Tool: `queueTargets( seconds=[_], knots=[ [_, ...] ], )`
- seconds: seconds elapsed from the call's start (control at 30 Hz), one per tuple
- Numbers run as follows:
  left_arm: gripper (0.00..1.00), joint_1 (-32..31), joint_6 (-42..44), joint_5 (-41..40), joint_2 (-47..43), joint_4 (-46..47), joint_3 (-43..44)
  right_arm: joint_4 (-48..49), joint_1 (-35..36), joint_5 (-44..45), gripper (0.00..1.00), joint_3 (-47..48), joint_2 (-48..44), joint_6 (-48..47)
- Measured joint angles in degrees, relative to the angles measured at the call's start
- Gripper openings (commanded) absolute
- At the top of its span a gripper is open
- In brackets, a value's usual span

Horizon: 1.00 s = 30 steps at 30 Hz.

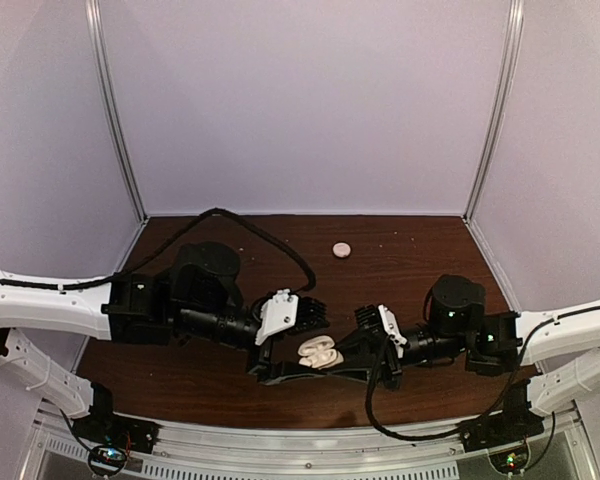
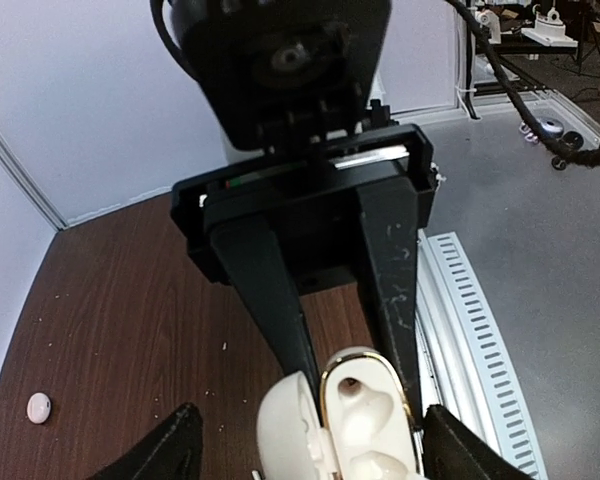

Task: Insert the wireless bluetooth earbuds into the charging case
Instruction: Adjust the left earbud in the left side groove of the charging case.

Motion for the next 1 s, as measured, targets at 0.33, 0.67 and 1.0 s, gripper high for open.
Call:
queueTargets(
  seconds=[0.33, 0.67, 1.0],
  knots=[
    [0.98, 0.0, 1.0, -1.6, -4.1, 1.6, 0.4, 5.3, -2.4, -0.8, 0.0, -2.8, 0.5, 4.9],
    [0.98, 0.0, -1.3, -8.0, -11.0, 1.2, -1.4, 7.8, -3.5, -2.8, 0.0, -3.7, -0.3, 7.5],
    [0.49, -0.2, 1.0, -9.6, -11.6, -4.5, 0.3, 8.6, -5.0, -4.2, 0.0, -3.8, -0.8, 11.0]
  ],
)
